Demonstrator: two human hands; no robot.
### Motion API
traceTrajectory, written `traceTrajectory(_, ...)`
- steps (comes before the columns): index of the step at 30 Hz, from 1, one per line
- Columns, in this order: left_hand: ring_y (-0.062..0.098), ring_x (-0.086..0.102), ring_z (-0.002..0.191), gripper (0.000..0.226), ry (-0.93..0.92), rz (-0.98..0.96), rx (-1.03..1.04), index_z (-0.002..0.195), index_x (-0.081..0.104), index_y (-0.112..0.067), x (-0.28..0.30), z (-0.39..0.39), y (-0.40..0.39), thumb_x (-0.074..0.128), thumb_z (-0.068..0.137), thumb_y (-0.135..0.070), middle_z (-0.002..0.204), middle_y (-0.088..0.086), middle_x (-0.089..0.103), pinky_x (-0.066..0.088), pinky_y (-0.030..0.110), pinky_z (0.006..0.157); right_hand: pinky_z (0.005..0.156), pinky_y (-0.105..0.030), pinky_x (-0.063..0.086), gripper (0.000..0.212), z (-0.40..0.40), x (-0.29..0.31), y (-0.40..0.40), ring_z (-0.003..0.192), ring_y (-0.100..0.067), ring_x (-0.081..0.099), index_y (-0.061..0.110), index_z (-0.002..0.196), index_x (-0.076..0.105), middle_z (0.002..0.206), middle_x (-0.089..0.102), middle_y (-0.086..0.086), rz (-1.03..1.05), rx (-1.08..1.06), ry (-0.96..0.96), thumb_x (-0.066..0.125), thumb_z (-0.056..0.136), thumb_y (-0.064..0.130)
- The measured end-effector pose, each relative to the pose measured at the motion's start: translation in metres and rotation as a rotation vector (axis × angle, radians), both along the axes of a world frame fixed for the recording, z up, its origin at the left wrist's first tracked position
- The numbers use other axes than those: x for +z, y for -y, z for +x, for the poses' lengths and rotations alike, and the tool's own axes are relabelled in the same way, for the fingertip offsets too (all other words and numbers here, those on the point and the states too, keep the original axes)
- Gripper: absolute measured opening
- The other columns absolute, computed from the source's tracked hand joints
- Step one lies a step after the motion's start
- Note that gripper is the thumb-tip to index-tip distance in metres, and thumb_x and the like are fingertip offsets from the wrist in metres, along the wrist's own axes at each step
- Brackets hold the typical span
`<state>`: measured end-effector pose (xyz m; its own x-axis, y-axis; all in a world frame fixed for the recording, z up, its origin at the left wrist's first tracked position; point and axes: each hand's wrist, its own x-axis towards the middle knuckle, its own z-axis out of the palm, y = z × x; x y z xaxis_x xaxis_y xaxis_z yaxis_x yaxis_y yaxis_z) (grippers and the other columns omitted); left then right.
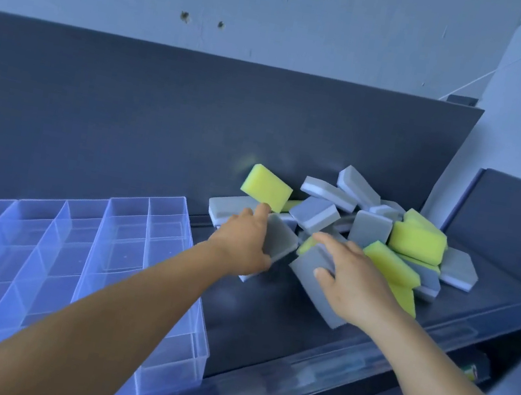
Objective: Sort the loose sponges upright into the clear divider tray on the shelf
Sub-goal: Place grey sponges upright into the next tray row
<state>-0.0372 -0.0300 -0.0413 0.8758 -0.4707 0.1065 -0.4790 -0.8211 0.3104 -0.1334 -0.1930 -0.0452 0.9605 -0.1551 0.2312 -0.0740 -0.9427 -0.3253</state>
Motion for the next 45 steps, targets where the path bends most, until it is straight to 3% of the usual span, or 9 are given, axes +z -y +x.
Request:
traceTrajectory(4,0.03,0.053,0.091,0.099,0.007,-0.165,0.013,0.15,0.0,-0.035,0.018,-0.025,-0.013,0.065,0.077,-0.019,0.118,0.006,0.03,0.051,0.034,0.073,0.077,-0.036,0.046,0.046,-0.011,0.012,-0.004,0.099,-0.029,0.054,0.032,0.141,0.028,0.127,0.042,-0.007,0.108,-0.047,0.128,0.041,0.097,0.026)
traceTrajectory(6,0.027,0.051,0.084,0.094,0.036,-0.225,0.003,0.148,0.009,-0.039,0.025,-0.041,-0.021,0.066,0.076,-0.019,0.114,0.002,0.025,0.051,0.032,0.075,0.07,-0.032,0.039,0.041,-0.018,0.017,-0.009,0.088,-0.024,0.05,0.029,0.137,0.033,0.121,0.044,-0.002,0.194,-0.004,0.209,0.043,0.097,0.024)
traceTrajectory(10,0.024,0.054,0.088,0.068,0.098,-0.326,-0.007,0.126,0.033,-0.028,0.036,-0.071,-0.045,0.073,0.071,-0.02,0.114,-0.003,0.029,0.053,0.035,0.078,0.067,-0.031,0.036,0.027,-0.028,0.026,-0.024,0.082,-0.02,0.048,0.029,0.12,0.045,0.08,0.051,0.013,0.282,0.103,0.284,0.049,0.094,0.024)
traceTrajectory(14,0.007,0.048,0.077,0.064,0.082,-0.366,0.007,0.119,0.033,-0.028,0.05,-0.09,-0.079,0.076,0.073,-0.026,0.096,-0.01,0.042,0.041,0.022,0.058,0.069,-0.03,0.039,0.021,-0.031,0.035,-0.048,0.09,-0.023,0.056,0.028,0.109,0.047,0.094,0.061,0.003,0.365,0.148,0.285,0.055,0.09,0.026)
traceTrajectory(17,0.007,0.048,0.079,0.072,0.133,-0.304,0.014,0.139,0.029,-0.039,0.062,-0.097,-0.106,0.07,0.081,-0.026,0.105,-0.006,0.045,0.038,0.019,0.066,0.068,-0.028,0.035,0.024,-0.03,0.042,-0.069,0.091,-0.019,0.054,0.027,0.109,0.048,0.107,0.057,0.003,0.356,0.194,0.317,0.056,0.088,0.022)
traceTrajectory(22,0.015,0.047,0.085,0.048,0.222,-0.261,0.13,0.129,0.048,-0.029,0.067,-0.102,-0.154,0.067,0.085,-0.026,0.109,-0.004,0.046,0.04,0.024,0.079,0.075,-0.023,0.033,0.046,-0.021,0.054,-0.112,0.085,-0.014,0.046,0.028,0.132,0.047,0.126,0.045,0.002,0.277,0.305,0.345,0.054,0.089,0.012)
traceTrajectory(34,0.02,0.051,0.095,0.046,0.306,-0.25,0.332,0.129,0.05,-0.029,0.08,-0.078,-0.319,0.063,0.086,-0.017,0.111,-0.004,0.048,0.045,0.029,0.077,0.067,-0.028,0.041,0.032,0.029,0.067,-0.268,0.083,-0.019,0.052,0.026,0.116,0.052,0.114,0.045,0.008,0.259,0.453,0.334,0.055,0.086,0.013)
traceTrajectory(40,0.021,0.041,0.112,0.044,0.363,-0.181,0.401,0.126,0.054,-0.026,0.081,-0.05,-0.387,0.065,0.084,-0.018,0.114,-0.004,0.051,0.043,0.036,0.093,0.076,-0.032,0.042,0.028,0.056,0.069,-0.332,0.101,-0.02,0.045,0.023,0.11,0.056,0.109,0.054,0.007,0.165,0.47,0.37,0.058,0.084,0.013)
traceTrajectory(45,0.022,0.051,0.105,0.043,0.338,-0.203,0.433,0.125,0.055,-0.023,0.079,-0.03,-0.42,0.065,0.084,-0.015,0.117,-0.002,0.048,0.045,0.032,0.084,0.076,-0.038,0.049,0.027,0.077,0.072,-0.365,0.09,-0.022,0.053,0.022,0.107,0.057,0.113,0.047,0.004,0.217,0.47,0.374,0.06,0.082,0.011)
